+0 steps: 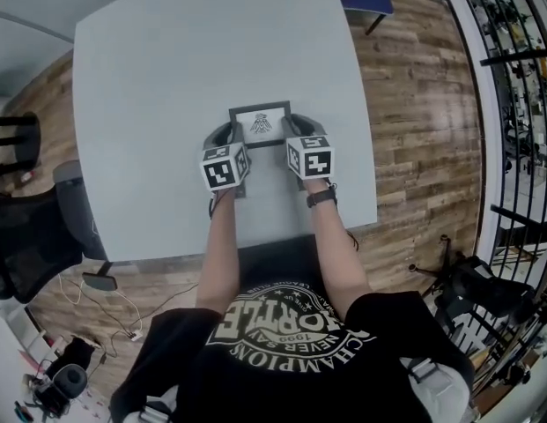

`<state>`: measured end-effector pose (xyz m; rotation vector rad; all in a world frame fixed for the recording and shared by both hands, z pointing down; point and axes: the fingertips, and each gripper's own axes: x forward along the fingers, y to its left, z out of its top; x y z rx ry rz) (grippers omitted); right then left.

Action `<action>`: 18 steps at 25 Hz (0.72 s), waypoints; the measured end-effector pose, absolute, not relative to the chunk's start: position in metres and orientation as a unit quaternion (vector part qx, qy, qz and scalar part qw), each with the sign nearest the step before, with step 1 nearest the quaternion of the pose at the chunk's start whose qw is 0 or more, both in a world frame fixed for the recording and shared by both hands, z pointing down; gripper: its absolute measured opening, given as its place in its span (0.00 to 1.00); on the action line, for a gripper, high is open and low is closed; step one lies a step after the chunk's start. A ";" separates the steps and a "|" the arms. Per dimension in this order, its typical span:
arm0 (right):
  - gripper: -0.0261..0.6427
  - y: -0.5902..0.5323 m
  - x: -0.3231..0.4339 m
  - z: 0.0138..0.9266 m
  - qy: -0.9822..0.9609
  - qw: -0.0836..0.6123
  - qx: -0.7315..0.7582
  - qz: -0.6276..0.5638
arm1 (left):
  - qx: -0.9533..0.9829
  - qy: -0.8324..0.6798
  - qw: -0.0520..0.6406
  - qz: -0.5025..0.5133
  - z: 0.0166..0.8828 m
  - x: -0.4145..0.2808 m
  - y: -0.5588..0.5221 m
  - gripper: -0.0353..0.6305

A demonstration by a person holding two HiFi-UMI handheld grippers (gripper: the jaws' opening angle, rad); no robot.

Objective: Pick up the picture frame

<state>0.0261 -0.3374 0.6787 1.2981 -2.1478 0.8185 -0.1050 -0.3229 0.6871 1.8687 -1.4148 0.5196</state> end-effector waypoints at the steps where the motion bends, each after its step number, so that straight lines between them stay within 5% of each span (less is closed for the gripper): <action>1: 0.15 -0.339 0.025 0.670 -0.790 0.242 0.479 0.295 | 0.730 -0.550 0.355 0.198 0.678 -0.106 -0.324 0.16; 18: 0.15 -0.365 0.020 0.459 -0.828 0.082 0.531 0.160 | 0.789 -0.581 0.175 0.091 0.459 -0.115 -0.352 0.17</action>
